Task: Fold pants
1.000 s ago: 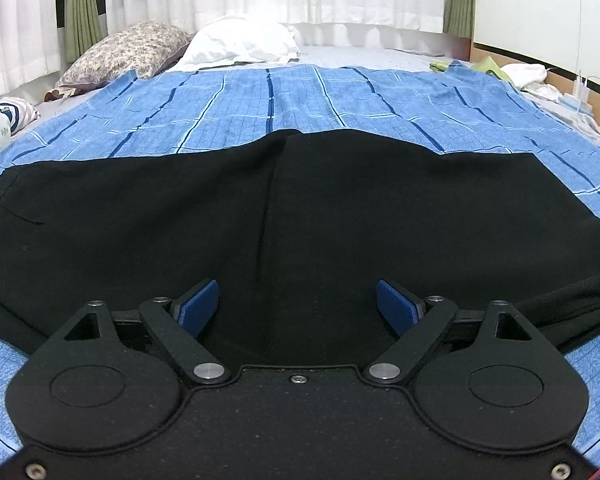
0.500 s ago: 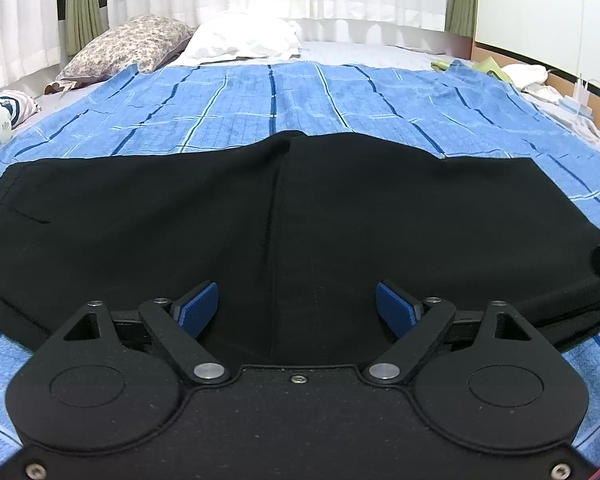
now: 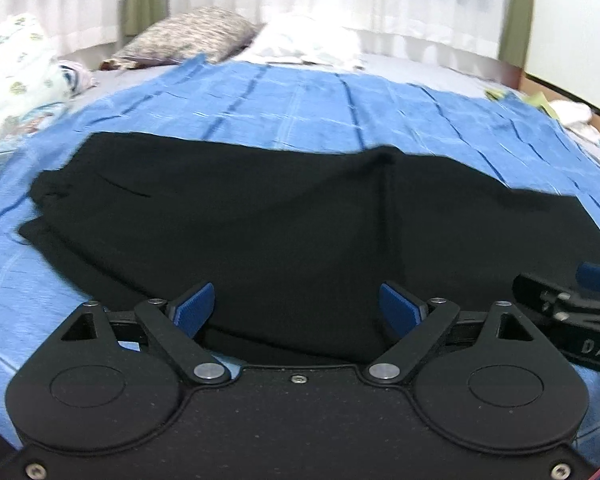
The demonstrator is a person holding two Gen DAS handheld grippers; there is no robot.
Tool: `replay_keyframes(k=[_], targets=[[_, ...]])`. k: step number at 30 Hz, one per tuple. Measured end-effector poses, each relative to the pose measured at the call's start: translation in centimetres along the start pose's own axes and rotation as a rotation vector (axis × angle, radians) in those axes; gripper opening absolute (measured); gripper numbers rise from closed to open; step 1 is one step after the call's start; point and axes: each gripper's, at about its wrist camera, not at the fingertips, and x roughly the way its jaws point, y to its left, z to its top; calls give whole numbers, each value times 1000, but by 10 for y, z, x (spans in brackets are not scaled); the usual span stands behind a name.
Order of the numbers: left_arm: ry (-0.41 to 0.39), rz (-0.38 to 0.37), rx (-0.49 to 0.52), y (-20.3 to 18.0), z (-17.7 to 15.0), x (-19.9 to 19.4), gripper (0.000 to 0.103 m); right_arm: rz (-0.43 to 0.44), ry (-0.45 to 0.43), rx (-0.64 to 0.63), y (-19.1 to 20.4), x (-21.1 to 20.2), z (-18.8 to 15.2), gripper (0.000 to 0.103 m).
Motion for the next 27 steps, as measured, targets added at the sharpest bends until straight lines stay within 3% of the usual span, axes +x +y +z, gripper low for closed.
replay_keyframes(k=[7, 12, 18, 27], targets=[[-10, 80, -87, 44, 7, -2, 93, 27, 32, -10, 18, 17, 0, 94], [-14, 155, -141, 79, 9, -1, 93, 57, 40, -57, 27, 18, -5, 103], [-25, 242, -218, 116, 13, 4, 97, 73, 44, -95, 33, 24, -11, 103], [-16, 292, -377, 160, 19, 26, 97, 86, 30, -86, 32, 25, -16, 103]])
